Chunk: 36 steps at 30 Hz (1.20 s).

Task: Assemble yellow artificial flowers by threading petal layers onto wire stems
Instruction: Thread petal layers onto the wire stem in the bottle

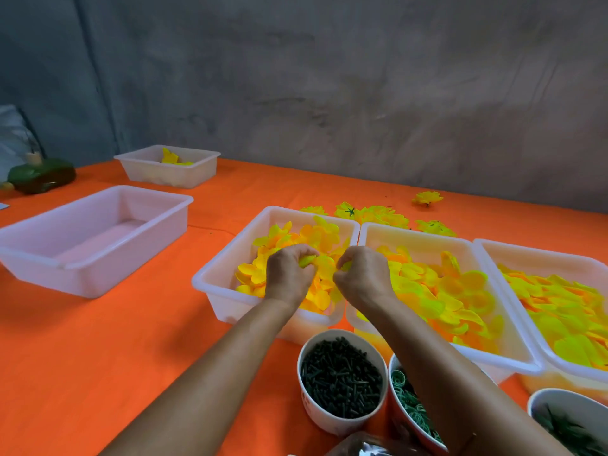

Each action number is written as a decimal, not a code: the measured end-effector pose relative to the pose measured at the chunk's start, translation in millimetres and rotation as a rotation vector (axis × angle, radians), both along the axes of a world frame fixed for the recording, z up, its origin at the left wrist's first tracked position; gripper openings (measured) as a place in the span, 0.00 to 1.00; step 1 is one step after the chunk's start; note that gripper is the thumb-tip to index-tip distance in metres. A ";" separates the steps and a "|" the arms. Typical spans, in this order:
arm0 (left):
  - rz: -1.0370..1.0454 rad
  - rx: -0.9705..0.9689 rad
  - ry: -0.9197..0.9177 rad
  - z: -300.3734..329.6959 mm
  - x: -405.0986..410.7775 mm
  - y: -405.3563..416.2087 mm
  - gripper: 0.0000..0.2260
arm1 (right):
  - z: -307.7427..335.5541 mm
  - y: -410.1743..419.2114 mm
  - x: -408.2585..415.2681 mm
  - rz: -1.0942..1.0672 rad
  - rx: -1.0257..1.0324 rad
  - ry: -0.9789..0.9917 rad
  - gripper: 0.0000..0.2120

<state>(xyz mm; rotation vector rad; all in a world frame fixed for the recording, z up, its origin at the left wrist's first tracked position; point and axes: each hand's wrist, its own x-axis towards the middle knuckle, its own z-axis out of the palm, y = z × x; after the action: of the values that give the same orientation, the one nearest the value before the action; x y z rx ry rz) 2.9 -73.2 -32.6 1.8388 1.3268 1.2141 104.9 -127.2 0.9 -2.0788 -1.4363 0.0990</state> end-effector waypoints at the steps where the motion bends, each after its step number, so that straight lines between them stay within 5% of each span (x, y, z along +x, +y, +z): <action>1: -0.030 0.006 0.000 0.5 1.4 -1.4 0.07 | 1.3 -0.7 2.3 -0.001 -0.014 0.012 0.11; 8: 0.161 0.021 0.124 -1.2 -1.4 1.2 0.04 | 12.5 -12.6 10.9 0.020 -0.151 0.259 0.04; 17: 0.062 -0.100 0.394 -2.8 4.5 2.1 0.15 | 18.3 -41.9 35.4 0.141 -0.048 1.062 0.08; 21: 0.046 0.089 0.511 4.3 5.5 -8.9 0.22 | 15.1 -57.1 46.0 0.161 0.003 1.153 0.08; 24: 0.042 0.245 0.167 20.3 8.6 -28.4 0.11 | 16.5 -68.2 51.5 0.146 0.059 1.157 0.09; 27: -0.321 -0.094 -0.285 43.8 10.6 -61.6 0.20 | 20.2 -78.7 53.3 0.136 0.101 1.148 0.08; 30: -0.525 -0.237 -0.325 50.2 10.8 -85.0 0.09 | 25.2 -90.5 52.2 0.157 0.110 1.155 0.08; 36: -0.556 -0.581 -0.560 63.0 6.3 -101.5 0.05 | 33.4 -118.4 56.7 0.295 0.092 1.311 0.10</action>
<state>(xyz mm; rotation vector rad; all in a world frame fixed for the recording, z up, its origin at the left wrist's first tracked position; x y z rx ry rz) 9.2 -174.6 30.4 1.1996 0.6799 0.8290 161.5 -245.6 34.3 -1.1699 -0.8106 1.2167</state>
